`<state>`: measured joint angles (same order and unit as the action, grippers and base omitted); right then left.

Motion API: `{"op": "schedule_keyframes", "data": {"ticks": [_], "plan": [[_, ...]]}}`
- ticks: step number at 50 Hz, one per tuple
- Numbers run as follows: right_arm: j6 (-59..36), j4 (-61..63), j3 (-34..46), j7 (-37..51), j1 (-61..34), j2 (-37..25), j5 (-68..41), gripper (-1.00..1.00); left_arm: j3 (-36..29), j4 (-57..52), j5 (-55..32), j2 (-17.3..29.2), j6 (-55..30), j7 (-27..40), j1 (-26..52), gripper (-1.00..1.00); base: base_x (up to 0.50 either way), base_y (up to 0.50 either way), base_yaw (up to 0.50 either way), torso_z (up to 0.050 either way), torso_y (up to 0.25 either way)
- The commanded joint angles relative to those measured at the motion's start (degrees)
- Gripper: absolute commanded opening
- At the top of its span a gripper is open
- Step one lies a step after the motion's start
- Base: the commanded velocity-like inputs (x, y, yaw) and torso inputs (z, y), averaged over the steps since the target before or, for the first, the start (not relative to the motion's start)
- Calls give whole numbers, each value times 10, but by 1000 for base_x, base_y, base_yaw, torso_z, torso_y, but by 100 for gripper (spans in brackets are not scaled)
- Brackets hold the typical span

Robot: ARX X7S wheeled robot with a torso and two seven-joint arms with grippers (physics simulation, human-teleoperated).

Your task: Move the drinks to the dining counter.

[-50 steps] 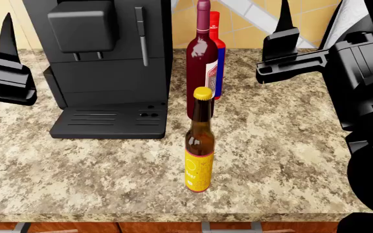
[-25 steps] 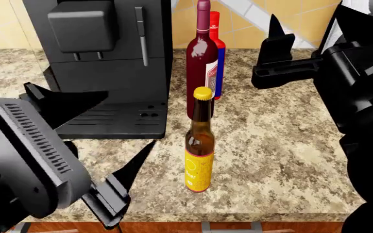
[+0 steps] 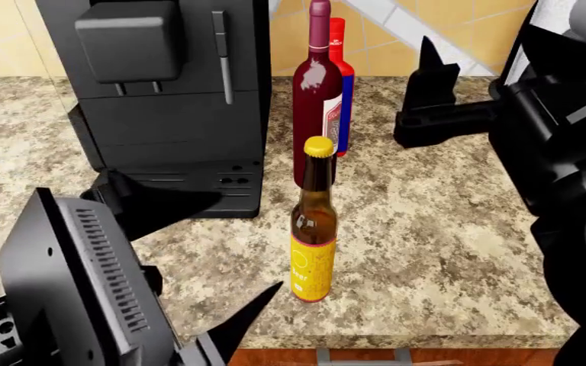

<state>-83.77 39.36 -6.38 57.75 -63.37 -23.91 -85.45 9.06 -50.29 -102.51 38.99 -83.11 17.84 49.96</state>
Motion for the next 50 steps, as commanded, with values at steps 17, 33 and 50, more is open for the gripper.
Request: {"op": "schedule_keyframes", "data": {"ticks": [17,33,50], "plan": [[34,3,21,-11,22,-21,7,100,-24,-7,172,-50,-5,-133,-37,100,0,0,0,0,0],[44,4,22,4,23,-40,-16,100,-86,11,300,-59,41,-217,-47,100,0,0,0,0,0],[59,9,30,-5,36,-48,-5,100,-123,18,339,-57,74,-242,-57,100,0,0,0,0,0]]}}
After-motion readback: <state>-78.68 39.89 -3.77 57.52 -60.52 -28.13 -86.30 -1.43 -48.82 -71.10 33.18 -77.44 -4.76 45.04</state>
